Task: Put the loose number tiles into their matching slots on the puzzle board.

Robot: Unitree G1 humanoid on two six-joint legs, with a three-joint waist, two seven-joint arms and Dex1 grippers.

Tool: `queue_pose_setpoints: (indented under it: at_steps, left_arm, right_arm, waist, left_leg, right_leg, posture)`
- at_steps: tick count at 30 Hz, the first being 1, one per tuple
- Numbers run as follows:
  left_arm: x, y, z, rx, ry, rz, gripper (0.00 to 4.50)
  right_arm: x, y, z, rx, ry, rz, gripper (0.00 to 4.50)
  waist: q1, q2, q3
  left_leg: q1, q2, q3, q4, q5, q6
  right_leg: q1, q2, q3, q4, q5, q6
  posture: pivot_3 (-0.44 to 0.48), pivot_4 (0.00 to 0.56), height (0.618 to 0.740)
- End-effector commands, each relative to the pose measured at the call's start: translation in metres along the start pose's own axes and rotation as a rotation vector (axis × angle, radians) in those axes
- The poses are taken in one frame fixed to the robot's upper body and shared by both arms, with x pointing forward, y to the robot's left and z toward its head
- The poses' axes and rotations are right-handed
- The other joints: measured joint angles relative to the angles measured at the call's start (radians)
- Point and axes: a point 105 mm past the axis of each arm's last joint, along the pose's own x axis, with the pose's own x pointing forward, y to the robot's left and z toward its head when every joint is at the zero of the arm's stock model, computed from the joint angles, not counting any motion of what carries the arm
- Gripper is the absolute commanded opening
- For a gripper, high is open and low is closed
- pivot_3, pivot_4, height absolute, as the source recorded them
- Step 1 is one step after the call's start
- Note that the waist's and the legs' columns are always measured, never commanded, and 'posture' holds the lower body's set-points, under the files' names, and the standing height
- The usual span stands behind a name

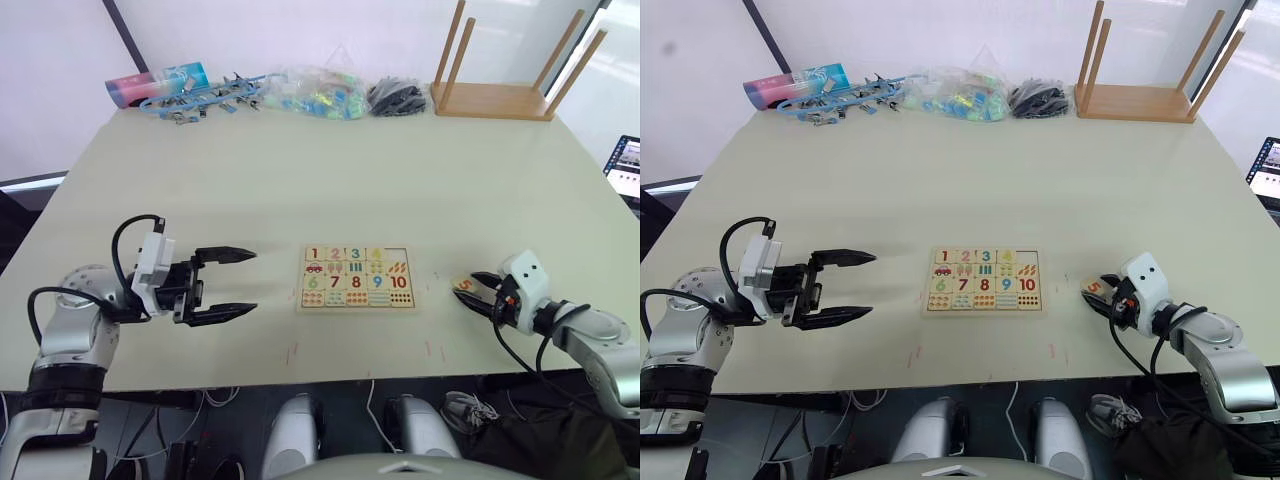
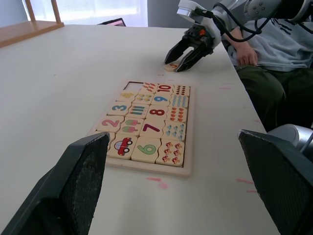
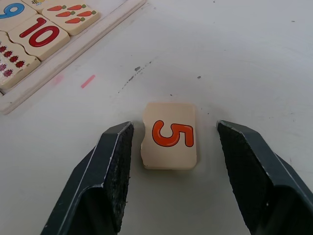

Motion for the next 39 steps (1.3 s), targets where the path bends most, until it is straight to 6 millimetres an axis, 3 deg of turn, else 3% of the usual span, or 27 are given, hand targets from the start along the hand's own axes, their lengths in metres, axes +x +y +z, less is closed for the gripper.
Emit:
queue_pose_setpoints:
  at_steps: [1,4,13,24,28,39]
  left_arm:
    - [-0.003,0.000,0.010,0.045,-0.002,-0.034,4.50]
    - [-0.003,0.000,0.010,0.049,-0.003,-0.033,4.50]
    - [-0.004,-0.002,0.008,0.051,-0.005,-0.025,4.50]
    - [-0.004,-0.004,0.007,0.050,-0.016,-0.020,4.50]
    - [-0.009,-0.008,0.005,0.041,-0.019,0.003,4.50]
    - [-0.023,-0.017,0.004,0.013,-0.009,0.130,4.50]
  right_arm:
    - [-0.002,-0.001,-0.001,-0.010,0.005,-0.015,2.03]
    - [-0.002,-0.002,0.000,-0.011,0.002,-0.014,0.95]
    - [-0.006,-0.008,0.022,-0.060,-0.025,0.045,0.95]
    - [0.001,-0.003,0.067,-0.250,0.068,0.298,0.95]
    - [0.016,0.011,0.094,-0.366,0.116,0.445,0.95]
    - [0.059,0.028,0.122,-0.515,0.200,0.557,0.95]
  waist:
    - [0.000,0.000,0.000]
    - [-0.001,0.000,0.000]
    - [-0.002,0.000,0.000]
    - [-0.002,0.001,0.000]
    - [-0.011,0.002,0.001]
    - [-0.007,0.002,0.001]
  left_leg:
    - [0.000,0.000,0.000,0.000,0.000,0.000]
    - [0.000,0.000,0.000,0.000,0.000,0.000]
    - [-0.003,0.000,-0.001,0.001,0.000,0.000]
    - [-0.007,0.000,-0.002,0.002,0.000,0.000]
    - [-0.007,0.000,-0.002,0.002,0.000,0.000]
    - [-0.010,0.000,0.000,0.002,0.000,0.000]
  right_leg:
    - [0.000,0.000,0.000,0.000,0.000,0.000]
    - [0.000,0.000,0.000,0.000,0.000,0.000]
    - [-0.001,0.000,-0.001,0.000,0.000,0.000]
    - [-0.003,0.001,-0.004,-0.001,0.000,0.000]
    - [-0.004,0.001,-0.003,-0.001,0.000,0.000]
    - [-0.005,0.000,-0.006,-0.003,0.000,0.000]
  posture:
    - [0.000,0.150,0.738]
    - [0.000,0.150,0.738]
    - [0.000,0.150,0.738]
    - [0.000,0.150,0.738]
    - [0.000,0.150,0.738]
    - [0.000,0.150,0.738]
